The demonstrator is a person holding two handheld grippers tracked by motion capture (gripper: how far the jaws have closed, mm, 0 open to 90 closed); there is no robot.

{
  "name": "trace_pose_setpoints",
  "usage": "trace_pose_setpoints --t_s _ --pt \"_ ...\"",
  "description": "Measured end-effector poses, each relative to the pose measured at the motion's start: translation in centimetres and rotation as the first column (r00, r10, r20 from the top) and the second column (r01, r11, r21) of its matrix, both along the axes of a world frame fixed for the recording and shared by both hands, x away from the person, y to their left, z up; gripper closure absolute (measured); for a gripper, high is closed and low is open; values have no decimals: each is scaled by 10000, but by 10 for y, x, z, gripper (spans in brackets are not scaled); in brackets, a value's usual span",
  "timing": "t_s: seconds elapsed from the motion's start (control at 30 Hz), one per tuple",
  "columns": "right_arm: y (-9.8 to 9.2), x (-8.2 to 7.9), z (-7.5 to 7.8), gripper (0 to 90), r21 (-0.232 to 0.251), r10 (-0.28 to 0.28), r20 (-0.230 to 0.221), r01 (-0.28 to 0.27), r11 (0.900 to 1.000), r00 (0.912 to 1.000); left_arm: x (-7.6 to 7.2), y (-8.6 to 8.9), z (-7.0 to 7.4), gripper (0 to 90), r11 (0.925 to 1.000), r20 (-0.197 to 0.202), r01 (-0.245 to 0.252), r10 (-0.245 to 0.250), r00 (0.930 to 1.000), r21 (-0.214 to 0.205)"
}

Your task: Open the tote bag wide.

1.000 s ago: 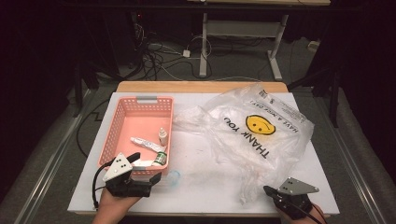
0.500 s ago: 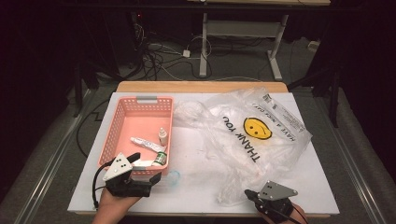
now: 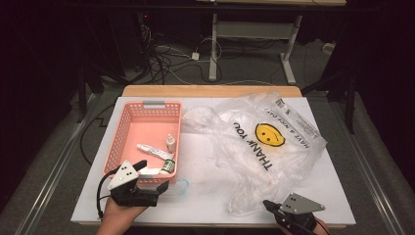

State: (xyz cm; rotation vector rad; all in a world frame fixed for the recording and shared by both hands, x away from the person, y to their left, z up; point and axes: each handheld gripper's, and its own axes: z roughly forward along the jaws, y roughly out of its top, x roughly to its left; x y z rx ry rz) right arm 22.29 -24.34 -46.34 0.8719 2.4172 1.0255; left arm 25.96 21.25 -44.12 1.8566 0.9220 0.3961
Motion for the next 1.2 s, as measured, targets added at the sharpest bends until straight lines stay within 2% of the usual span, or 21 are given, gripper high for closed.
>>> trace_pose_setpoints --t_s 0.23,0.43,0.47,0.53,0.57,0.6,0.63,0.67,0.7,0.77,0.8,0.83,0.87,0.9,0.93,1.0,1.03,1.07,1.1,1.13,1.2 --pt "-10 5 4 900 540 -480 127 472 9974 9988 0 0 0 0 10000 -17 20 -20 10000 -31" --pt "-26 13 9 900 796 -1212 447 1174 9899 9916 0 -1 0 0 10000 -33 41 -41 10000 -46" --pt "-39 16 13 900 973 -1751 675 1682 9809 9822 0 0 0 0 10000 -31 36 -36 10000 -52" --pt "-52 19 17 900 1103 -2374 876 2275 9675 9674 0 0 0 0 10000 -39 18 -18 10000 -71" --pt "-52 19 17 900 1103 -2374 876 2275 9675 9674 0 0 0 0 10000 -43 7 -7 10000 -82" --pt "-69 24 18 813 1209 -3082 946 2964 9474 9466 1 0 0 0 10000 -41 9 -9 10000 -76" --pt "-77 26 18 725 1317 -3454 899 3326 9338 9341 1 0 0 0 10000 -41 9 -9 10000 -76" --pt "-77 26 18 725 1317 -3454 899 3326 9338 9341 1 0 0 0 10000 -32 24 -25 10000 -52" --pt "-84 29 18 626 1372 -3847 980 3705 9187 9178 1 -1 0 0 10000 -31 45 -45 10000 -21" --pt "-95 38 17 439 1659 -4626 824 4456 8797 8827 1 -2 -1 0 10000 -50 63 -63 10000 -8" --pt "-99 44 15 370 1835 -4887 547 4724 8621 8707 1 -2 -1 0 10000 -59 68 -68 10000 -5" --pt "-100 49 14 341 1882 -4998 441 4842 8545 8650 1 -3 -2 0 10000 -75 72 -72 9999 12" --pt "-103 58 12 341 1877 -5307 315 5165 8354 8470 1 -3 -2 0 10000 -79 80 -80 9999 22" --pt "-105 64 10 374 1992 -5379 136 5248 8276 8429 1 -4 -2 0 10000 -71 90 -90 9999 33" --pt "-105 64 10 374 1992 -5379 136 5248 8276 8429 1 -4 -2 0 9999 -72 96 -96 9999 37" --pt "-108 73 7 519 1971 -5540 -5 5432 8161 8325 1 -4 -2 0 9999 -87 97 -97 9999 32" --pt "-109 76 3 709 1816 -5366 -200 5308 8278 8436 1 -4 -2 0 10000 -88 91 -91 9999 24" --pt "-109 76 1 796 1626 -5325 -165 5277 8337 8463 0 -4 -2 0 10000 -85 89 -89 9999 23" --pt "-109 76 1 796 1626 -5325 -165 5277 8337 8463 0 -4 -2 0 10000 -80 87 -87 9999 30" --pt "-109 70 -1 896 1270 -5246 -107 5215 8437 8513 0 -4 -2 0 10000 -66 83 -82 9999 29" --pt "-111 64 2 900 1228 -5320 71 5272 8408 8467 1 -4 -1 0 10000 -63 73 -73 10000 6"
